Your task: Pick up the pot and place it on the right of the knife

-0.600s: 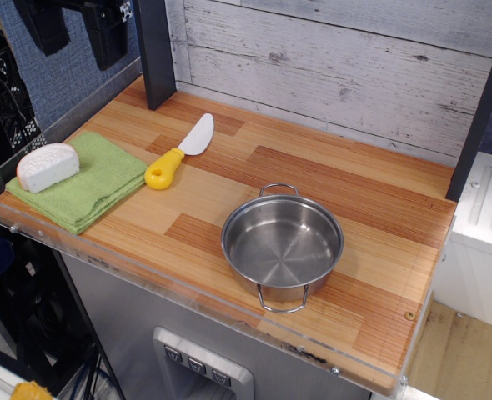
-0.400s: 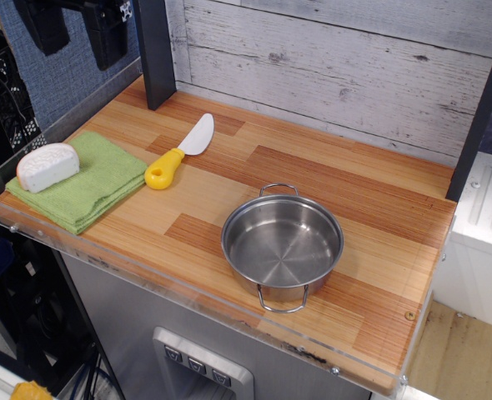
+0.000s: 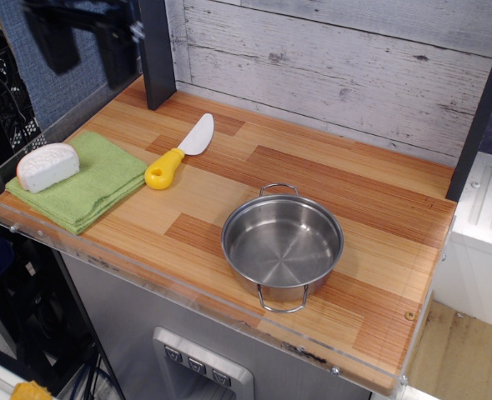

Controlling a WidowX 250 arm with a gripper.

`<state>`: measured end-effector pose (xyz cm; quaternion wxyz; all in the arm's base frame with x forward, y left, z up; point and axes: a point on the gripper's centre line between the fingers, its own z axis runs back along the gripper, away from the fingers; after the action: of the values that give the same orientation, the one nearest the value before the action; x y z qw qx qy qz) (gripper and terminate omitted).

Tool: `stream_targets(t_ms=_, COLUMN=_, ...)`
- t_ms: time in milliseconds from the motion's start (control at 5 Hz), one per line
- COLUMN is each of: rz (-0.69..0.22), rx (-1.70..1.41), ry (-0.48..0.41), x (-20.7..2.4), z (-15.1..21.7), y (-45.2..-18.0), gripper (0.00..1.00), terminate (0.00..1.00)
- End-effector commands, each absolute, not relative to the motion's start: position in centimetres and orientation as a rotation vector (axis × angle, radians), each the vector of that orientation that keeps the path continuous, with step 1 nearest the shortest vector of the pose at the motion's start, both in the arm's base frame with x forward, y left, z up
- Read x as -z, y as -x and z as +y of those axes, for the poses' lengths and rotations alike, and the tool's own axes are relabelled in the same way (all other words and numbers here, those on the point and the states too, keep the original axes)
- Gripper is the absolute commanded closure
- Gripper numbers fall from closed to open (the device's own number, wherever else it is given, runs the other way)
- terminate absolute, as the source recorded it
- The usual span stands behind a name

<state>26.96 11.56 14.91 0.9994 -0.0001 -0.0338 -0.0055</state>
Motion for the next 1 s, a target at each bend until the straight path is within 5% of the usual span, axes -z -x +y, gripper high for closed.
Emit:
stream_targets(t_ms=0, rz=-0.078, rx=0.118, ry=0.027, x=-14.1, z=6.9, y=-25.7, gripper=0.00, terminate=0.00)
stream_targets(t_ms=400, rz=-0.060, rx=0.134, ry=0.034, x=-8.7, z=3.4, y=-25.1, gripper=0.00, terminate=0.00)
stream_targets(t_ms=800, rz=-0.025, rx=0.070, ry=0.014, x=-5.9, z=1.3, y=-24.8, gripper=0.00, terminate=0.00)
